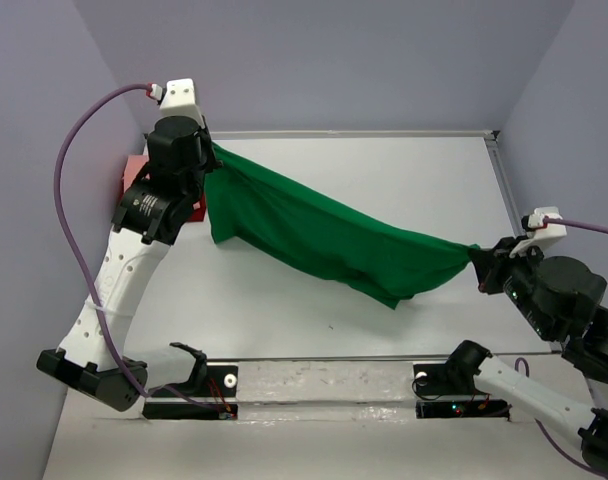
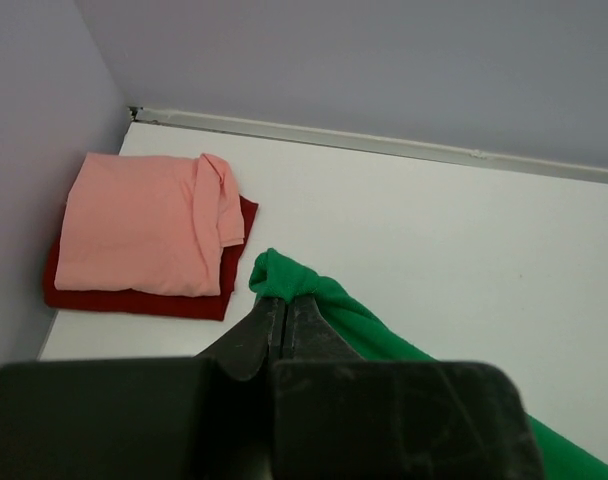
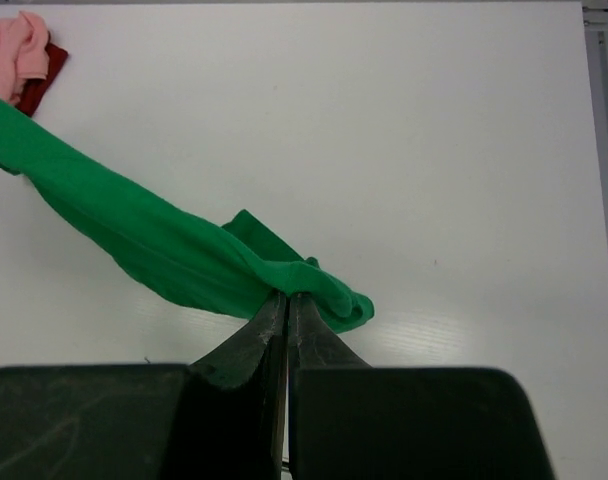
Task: Fold and stack the t-shirts
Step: Flatten the tshirt out
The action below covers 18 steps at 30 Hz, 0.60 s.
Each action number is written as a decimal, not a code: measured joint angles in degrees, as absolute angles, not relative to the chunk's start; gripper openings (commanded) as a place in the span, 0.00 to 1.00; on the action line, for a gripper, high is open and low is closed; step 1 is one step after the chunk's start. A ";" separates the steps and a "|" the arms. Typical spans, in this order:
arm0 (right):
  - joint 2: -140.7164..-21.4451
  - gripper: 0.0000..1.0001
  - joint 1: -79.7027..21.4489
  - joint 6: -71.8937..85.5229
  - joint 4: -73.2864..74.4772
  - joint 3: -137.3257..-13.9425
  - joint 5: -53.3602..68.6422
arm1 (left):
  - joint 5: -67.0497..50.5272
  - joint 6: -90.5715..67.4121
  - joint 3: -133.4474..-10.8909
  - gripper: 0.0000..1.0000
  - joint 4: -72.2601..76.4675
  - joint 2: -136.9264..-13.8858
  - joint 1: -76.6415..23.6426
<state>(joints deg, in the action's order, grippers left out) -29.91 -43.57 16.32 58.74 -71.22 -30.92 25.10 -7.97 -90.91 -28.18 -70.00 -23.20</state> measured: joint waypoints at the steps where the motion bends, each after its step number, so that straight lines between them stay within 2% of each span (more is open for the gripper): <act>1: -30.30 0.00 -43.57 16.29 59.24 -71.22 -31.07 | 25.15 -7.97 -90.91 0.00 -28.18 -70.02 -23.22; 10: -38.35 0.00 -43.57 11.66 59.77 -75.42 -41.80 | 25.78 -7.97 -90.98 0.00 -28.80 -70.02 -23.70; 18: -51.64 0.00 -43.57 -2.11 50.22 -89.67 -48.14 | 32.47 -6.63 -94.87 0.00 -30.55 -71.20 -29.56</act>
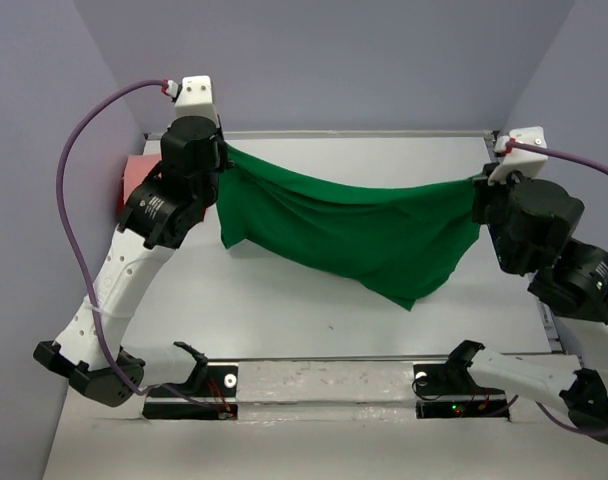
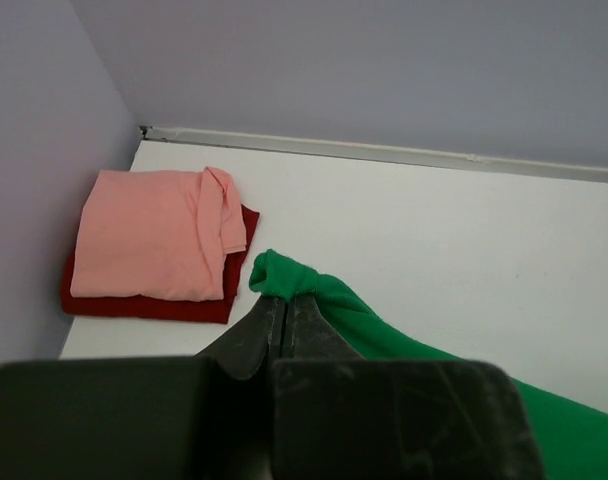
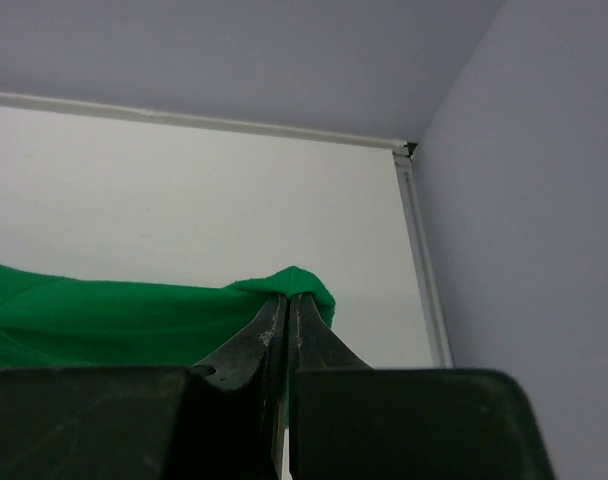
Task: Fold and stack the t-shirts
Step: Flatten the tshirt out
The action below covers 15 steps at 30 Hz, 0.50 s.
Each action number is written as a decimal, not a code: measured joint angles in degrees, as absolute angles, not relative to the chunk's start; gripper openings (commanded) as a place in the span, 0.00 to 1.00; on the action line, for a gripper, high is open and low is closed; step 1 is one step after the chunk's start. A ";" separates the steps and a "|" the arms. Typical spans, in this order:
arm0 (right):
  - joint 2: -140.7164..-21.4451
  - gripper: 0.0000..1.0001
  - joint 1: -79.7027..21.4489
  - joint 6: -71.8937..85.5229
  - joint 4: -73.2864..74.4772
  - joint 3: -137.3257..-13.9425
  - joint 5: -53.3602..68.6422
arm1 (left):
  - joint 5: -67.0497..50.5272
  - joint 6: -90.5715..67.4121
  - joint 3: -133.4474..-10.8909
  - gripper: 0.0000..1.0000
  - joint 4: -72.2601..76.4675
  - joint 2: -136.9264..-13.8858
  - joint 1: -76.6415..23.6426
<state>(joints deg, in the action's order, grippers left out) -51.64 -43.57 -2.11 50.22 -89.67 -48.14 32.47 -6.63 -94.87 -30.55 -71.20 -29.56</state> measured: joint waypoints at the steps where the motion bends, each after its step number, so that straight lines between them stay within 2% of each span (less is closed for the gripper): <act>1: -52.73 0.00 -43.57 -4.03 48.90 -90.24 -48.53 | 33.74 -6.46 -95.64 0.00 -30.89 -71.31 -30.94; 7: -58.67 0.00 -43.57 -9.34 43.03 -90.00 -49.19 | 38.74 -6.48 -96.95 0.00 -32.29 -70.87 -36.45; 15: -56.34 0.00 -43.57 -13.17 40.66 -83.77 -54.06 | 44.42 -7.14 -94.08 0.00 -34.92 -65.98 -39.13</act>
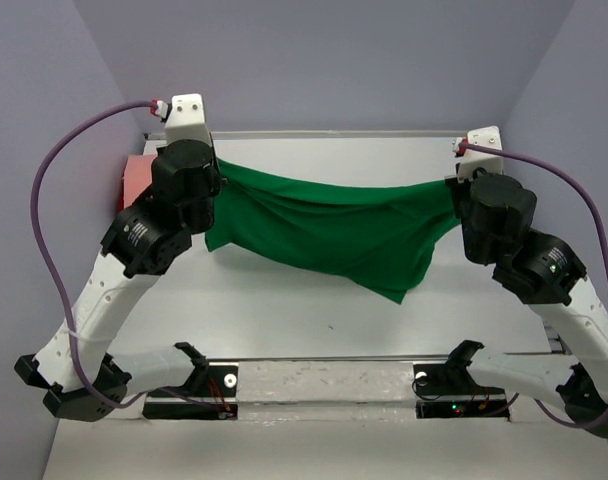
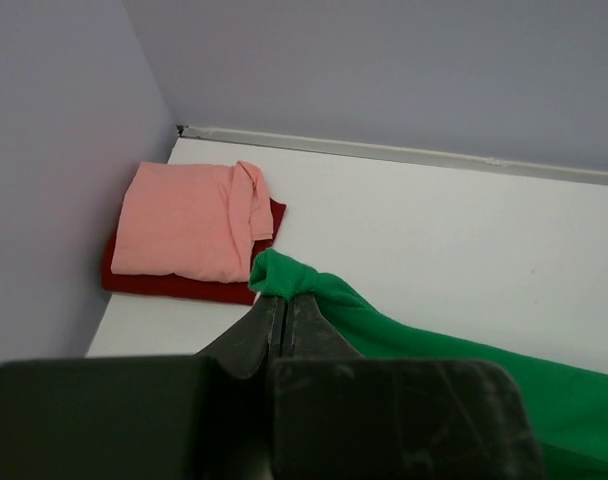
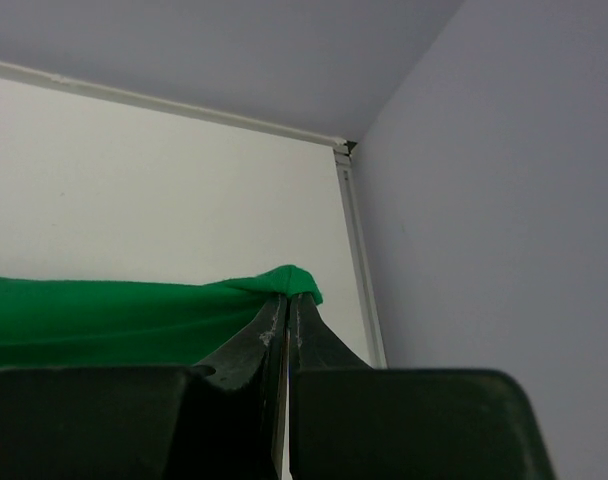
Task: Fold and stack the t-shirts
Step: Flatten the tshirt out
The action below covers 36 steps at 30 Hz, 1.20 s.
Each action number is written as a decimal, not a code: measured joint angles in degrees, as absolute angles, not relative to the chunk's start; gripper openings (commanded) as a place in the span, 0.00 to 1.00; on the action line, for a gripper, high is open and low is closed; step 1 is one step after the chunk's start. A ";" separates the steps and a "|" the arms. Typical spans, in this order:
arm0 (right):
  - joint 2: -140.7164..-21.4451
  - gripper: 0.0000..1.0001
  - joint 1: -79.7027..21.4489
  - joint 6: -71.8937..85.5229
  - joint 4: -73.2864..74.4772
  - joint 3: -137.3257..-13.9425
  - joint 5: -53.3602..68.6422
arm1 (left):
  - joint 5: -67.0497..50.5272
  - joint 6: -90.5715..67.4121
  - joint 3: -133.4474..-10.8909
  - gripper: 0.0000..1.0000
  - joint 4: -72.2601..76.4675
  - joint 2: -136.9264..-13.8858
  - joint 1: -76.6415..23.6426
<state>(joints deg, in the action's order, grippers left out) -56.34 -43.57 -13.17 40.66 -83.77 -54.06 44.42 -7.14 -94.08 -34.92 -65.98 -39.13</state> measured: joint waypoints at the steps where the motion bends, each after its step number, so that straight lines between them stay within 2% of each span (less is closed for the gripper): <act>1: -55.59 0.00 -43.57 -13.80 39.83 -83.33 -54.81 | 45.89 -7.38 -94.08 0.00 -35.16 -65.30 -40.34; 10: -52.80 0.00 -43.57 -17.63 35.53 -82.83 -58.59 | 58.19 -12.49 -95.33 0.00 -39.83 -64.40 -57.21; 16: -52.23 0.00 -43.44 -14.26 35.97 -81.89 -56.88 | 58.78 -13.37 -94.83 0.00 -39.72 -65.17 -57.91; 20: -53.39 0.00 -41.56 -9.76 37.12 -79.13 -53.23 | 53.91 -13.02 -93.91 0.00 -36.64 -66.26 -52.93; 25: -60.51 0.00 -33.36 -4.43 37.98 -79.11 -44.31 | 45.39 -11.84 -90.70 0.00 -32.21 -69.54 -39.53; 31: -75.92 0.00 -25.30 0.27 39.00 -83.59 -33.56 | 34.20 -9.98 -89.43 0.00 -27.40 -76.88 -26.41; 36: -87.26 0.00 -22.02 0.67 39.22 -89.47 -28.16 | 29.17 -9.30 -89.45 0.00 -24.23 -82.37 -21.89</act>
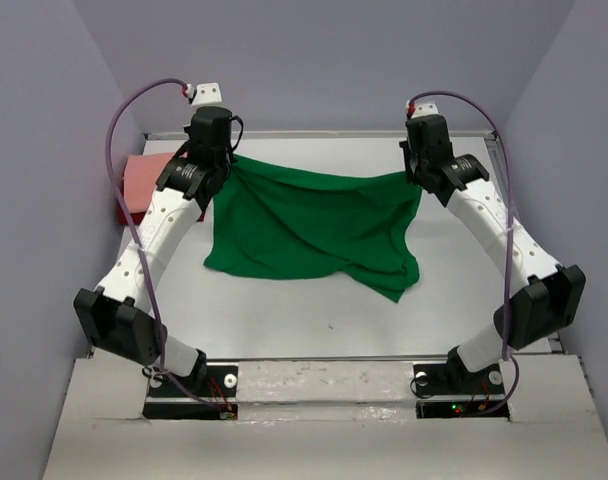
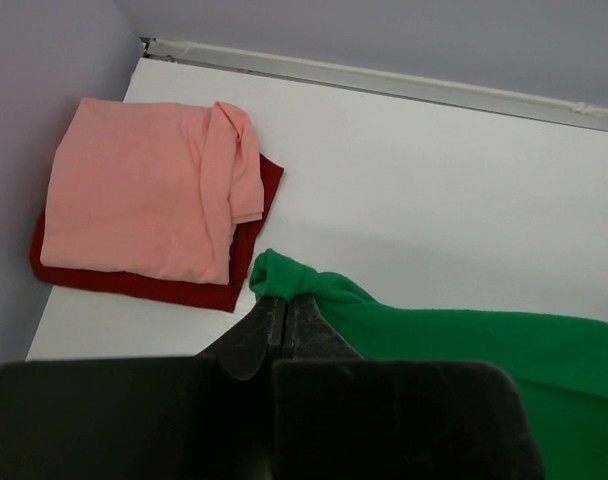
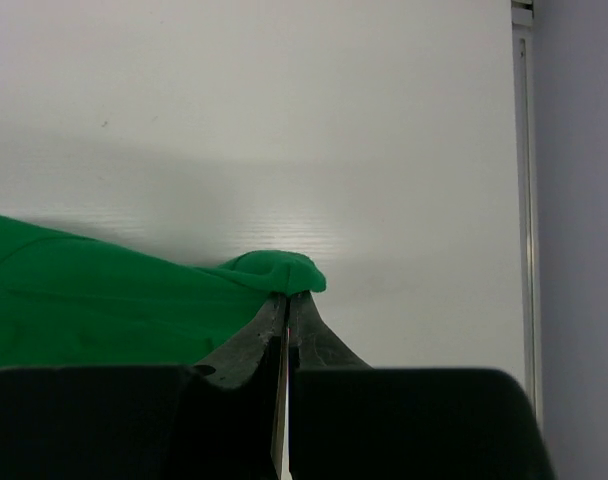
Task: Fold and stack the t-shirts
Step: Flatten the tshirt out
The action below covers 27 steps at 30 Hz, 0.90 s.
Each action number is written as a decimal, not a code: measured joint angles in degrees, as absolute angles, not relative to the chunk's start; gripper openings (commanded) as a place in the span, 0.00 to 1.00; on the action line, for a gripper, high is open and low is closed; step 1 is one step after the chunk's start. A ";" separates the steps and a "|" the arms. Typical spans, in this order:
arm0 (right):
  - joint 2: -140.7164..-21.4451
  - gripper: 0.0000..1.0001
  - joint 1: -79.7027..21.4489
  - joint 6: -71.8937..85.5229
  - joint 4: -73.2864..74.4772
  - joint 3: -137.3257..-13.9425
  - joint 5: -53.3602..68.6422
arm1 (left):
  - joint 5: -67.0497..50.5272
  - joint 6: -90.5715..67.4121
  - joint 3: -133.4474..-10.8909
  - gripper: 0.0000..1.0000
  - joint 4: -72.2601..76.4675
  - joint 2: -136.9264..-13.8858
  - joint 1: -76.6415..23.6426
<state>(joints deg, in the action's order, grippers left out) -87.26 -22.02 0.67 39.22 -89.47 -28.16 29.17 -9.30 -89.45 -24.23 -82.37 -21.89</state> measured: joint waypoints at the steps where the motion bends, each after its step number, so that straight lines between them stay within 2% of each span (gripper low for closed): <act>1: -88.73 0.00 -21.69 0.71 39.09 -90.59 -27.55 | 28.03 -9.15 -89.49 0.00 -23.62 -84.01 -21.10; 9: -101.62 0.00 -18.09 -1.17 38.52 -104.88 -21.50 | 23.49 -7.97 -92.18 0.00 -19.84 -94.52 -17.87; 17: -111.50 0.00 -12.05 -2.17 38.57 -112.73 -16.40 | 20.82 -7.79 -97.69 0.00 -18.59 -103.70 -14.79; 27: -118.65 0.00 -9.02 -2.35 40.07 -122.15 -11.64 | 17.19 -7.29 -115.26 0.00 -21.02 -116.27 -12.36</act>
<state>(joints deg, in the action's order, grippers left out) -118.65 -9.02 -2.35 40.07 -122.15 -11.64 17.19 -7.29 -115.26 -21.02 -116.27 -12.36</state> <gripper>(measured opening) 0.014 0.017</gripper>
